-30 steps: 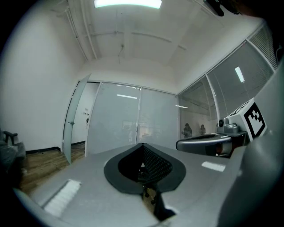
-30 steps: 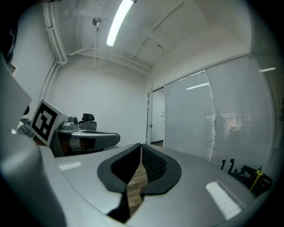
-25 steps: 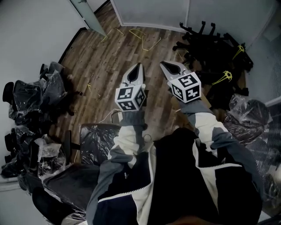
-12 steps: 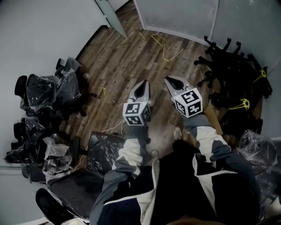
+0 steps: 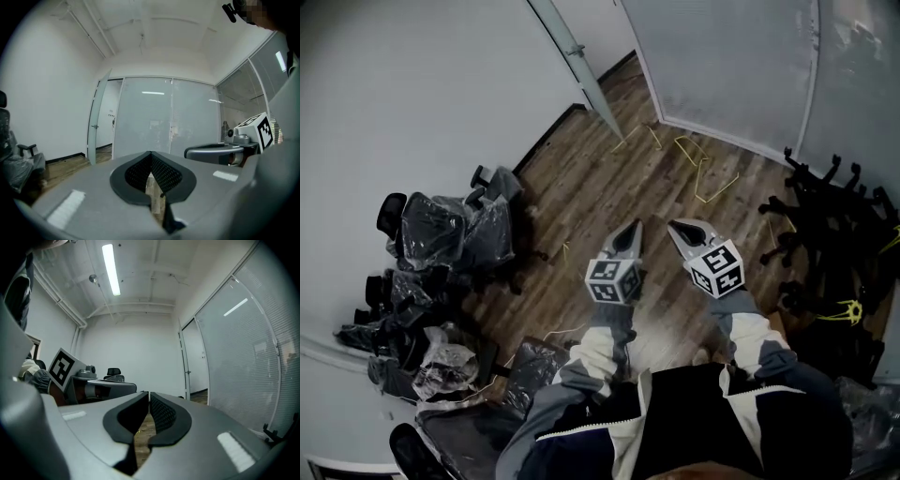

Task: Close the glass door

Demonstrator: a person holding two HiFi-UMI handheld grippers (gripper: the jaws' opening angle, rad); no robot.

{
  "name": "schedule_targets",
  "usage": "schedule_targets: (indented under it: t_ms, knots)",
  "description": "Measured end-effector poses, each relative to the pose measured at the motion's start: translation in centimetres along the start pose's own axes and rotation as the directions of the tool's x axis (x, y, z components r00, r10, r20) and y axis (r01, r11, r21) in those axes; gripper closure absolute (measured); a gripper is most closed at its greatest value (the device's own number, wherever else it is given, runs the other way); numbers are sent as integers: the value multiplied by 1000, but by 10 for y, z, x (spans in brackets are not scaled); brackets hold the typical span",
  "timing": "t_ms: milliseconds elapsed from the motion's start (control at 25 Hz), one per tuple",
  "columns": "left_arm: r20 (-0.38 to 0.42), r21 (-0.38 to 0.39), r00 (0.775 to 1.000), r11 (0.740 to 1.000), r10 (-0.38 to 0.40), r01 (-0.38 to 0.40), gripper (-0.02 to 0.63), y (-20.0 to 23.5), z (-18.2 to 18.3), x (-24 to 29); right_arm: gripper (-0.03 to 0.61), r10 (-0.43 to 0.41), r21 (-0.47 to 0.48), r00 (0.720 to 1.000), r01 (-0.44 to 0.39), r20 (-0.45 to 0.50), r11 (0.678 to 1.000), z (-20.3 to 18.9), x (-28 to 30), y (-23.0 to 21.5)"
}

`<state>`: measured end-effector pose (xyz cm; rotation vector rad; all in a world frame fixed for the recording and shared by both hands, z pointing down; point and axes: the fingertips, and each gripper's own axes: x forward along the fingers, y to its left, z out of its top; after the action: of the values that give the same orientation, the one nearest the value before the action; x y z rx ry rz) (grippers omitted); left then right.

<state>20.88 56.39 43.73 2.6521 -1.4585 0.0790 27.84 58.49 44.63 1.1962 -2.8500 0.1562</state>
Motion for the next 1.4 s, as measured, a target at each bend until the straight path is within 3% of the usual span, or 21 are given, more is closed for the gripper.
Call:
schedule_targets:
  t_ms: [440, 800, 1000, 1400]
  knots:
    - [14, -20, 999, 999, 43, -43, 611, 68, 4, 60, 560, 42, -31, 998, -43, -50, 999, 4, 89, -55]
    - [51, -47, 998, 998, 41, -38, 611, 183, 17, 126, 560, 25, -107, 997, -32, -70, 994, 24, 214, -88]
    - [82, -14, 996, 999, 31, -30, 611, 251, 40, 148, 560, 41, -128, 998, -47, -46, 991, 42, 295, -87]
    - [119, 29, 985, 991, 123, -127, 611, 350, 50, 159, 574, 68, -153, 997, -73, -38, 985, 52, 403, -97]
